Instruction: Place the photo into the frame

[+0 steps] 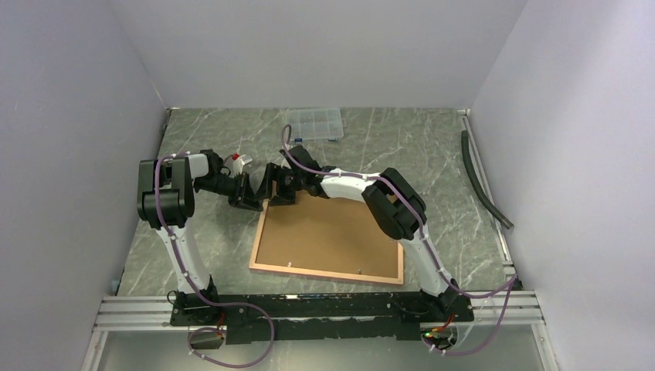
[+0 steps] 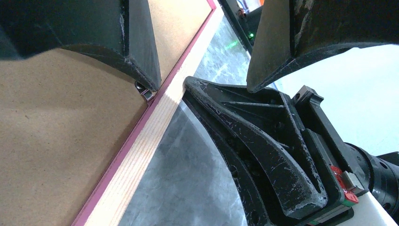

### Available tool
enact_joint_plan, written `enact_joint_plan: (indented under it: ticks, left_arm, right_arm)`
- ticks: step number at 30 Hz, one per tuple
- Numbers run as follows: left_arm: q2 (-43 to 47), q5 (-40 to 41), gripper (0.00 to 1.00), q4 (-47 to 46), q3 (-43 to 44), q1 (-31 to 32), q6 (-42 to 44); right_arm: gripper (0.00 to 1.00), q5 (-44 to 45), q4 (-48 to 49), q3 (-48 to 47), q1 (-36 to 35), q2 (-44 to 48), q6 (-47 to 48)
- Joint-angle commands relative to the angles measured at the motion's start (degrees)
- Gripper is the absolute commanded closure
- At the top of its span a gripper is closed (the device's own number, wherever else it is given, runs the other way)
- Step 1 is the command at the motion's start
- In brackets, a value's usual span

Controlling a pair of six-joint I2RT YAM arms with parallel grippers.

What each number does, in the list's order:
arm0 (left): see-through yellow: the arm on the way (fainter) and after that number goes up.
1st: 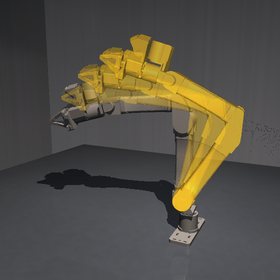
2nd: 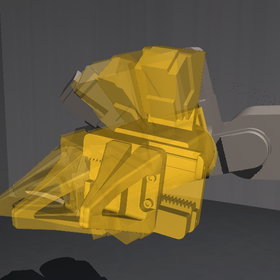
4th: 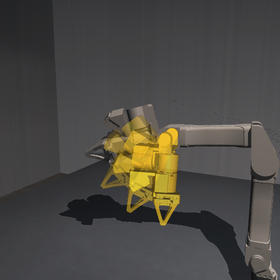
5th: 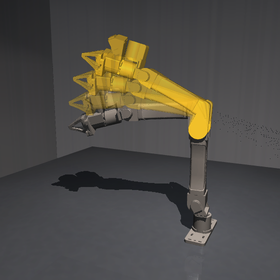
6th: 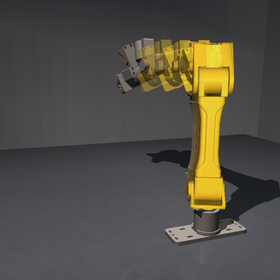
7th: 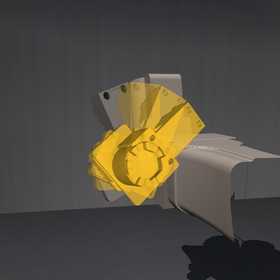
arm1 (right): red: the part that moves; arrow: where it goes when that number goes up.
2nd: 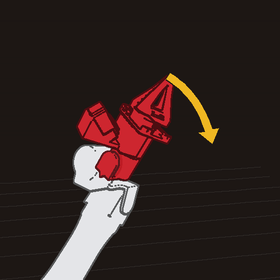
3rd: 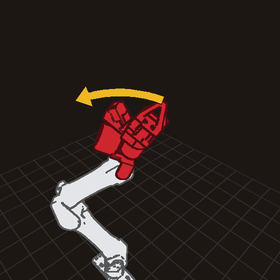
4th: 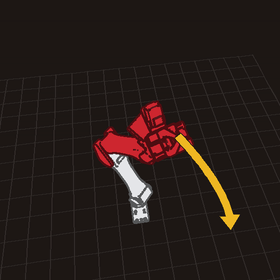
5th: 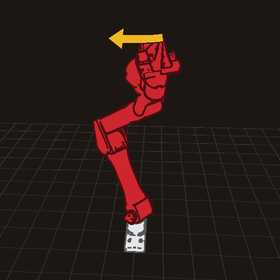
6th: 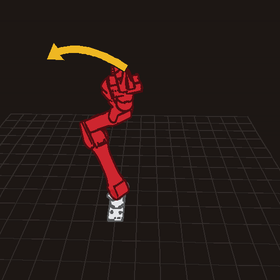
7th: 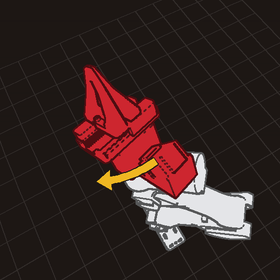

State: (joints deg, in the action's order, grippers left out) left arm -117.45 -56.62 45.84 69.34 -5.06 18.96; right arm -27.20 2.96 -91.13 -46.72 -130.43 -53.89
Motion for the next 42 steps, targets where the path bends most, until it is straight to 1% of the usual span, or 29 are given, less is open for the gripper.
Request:
enact_joint_plan:
  ticks: [1,6,8,10,14,15,18,19,21,23,25,27,32,34,37,40,42]
  left_arm:
    - [1.70,2.85,0.88,0.67,0.30,1.22,2.46]
    - [3.30,4.30,0.87,5.90,3.06,-0.75,6.52]
    - [3.72,5.45,0.86,8.71,4.65,-1.76,8.84]
    - [4.87,7.63,0.84,10.28,5.01,-2.19,11.55]
    - [8.57,15.04,0.83,9.13,1.16,-1.46,15.82]
    - [9.52,17.17,0.82,8.19,-0.21,-0.78,16.59]
    - [12.49,21.74,0.82,5.66,-4.86,1.49,18.87]
    - [13.44,23.34,0.82,4.76,-6.35,2.57,19.29]
    - [15.21,26.48,0.82,2.91,-9.14,4.53,20.08]
    - [16.57,28.51,0.82,2.41,-11.11,7.78,20.79]
    - [17.75,29.26,0.82,2.72,-12.26,9.89,21.31]
    - [18.68,29.87,0.82,3.12,-13.15,11.67,21.73]
    - [20.15,30.48,0.82,4.60,-14.07,15.35,22.62]
    - [20.70,30.72,0.82,4.86,-14.54,16.34,23.04]
    - [21.43,31.08,0.82,5.00,-15.22,17.62,23.50]
    - [21.82,30.94,0.83,5.56,-15.38,18.70,23.79]
    - [21.74,30.77,0.83,6.12,-15.51,19.75,24.05]
  right_arm:
    - [0.28,-0.23,-0.90,-1.45,-0.35,0.78,2.27]
    - [0.23,-0.56,-0.99,4.99,2.39,10.97,3.55]
    - [0.19,0.49,-3.34,8.63,4.64,17.00,5.05]
    - [0.13,3.38,-6.78,13.66,8.01,23.79,6.68]
    - [0.02,12.33,-18.33,23.05,17.30,37.44,11.24]
    - [0.00,15.06,-21.28,25.14,19.81,40.07,12.46]
    - [0.00,19.96,-26.22,32.57,27.86,48.24,15.27]
    - [0.00,21.46,-27.12,34.82,31.80,50.90,16.02]
    - [0.00,23.00,-28.16,38.65,37.38,55.04,16.86]
    - [0.00,24.45,-28.35,41.71,42.10,57.62,17.84]
    - [0.00,25.61,-28.11,43.43,45.11,57.98,18.39]
    - [0.00,24.42,-27.04,44.31,46.49,56.23,18.50]
    - [0.00,19.24,-21.53,44.70,46.54,49.20,17.05]
    - [0.00,17.73,-20.26,43.42,46.54,46.58,16.93]
    - [0.00,15.62,-19.74,40.38,45.56,42.19,16.59]
    - [0.00,15.43,-19.46,37.07,43.32,38.46,16.46]
    - [0.00,13.22,-16.99,35.81,42.03,36.04,15.25]
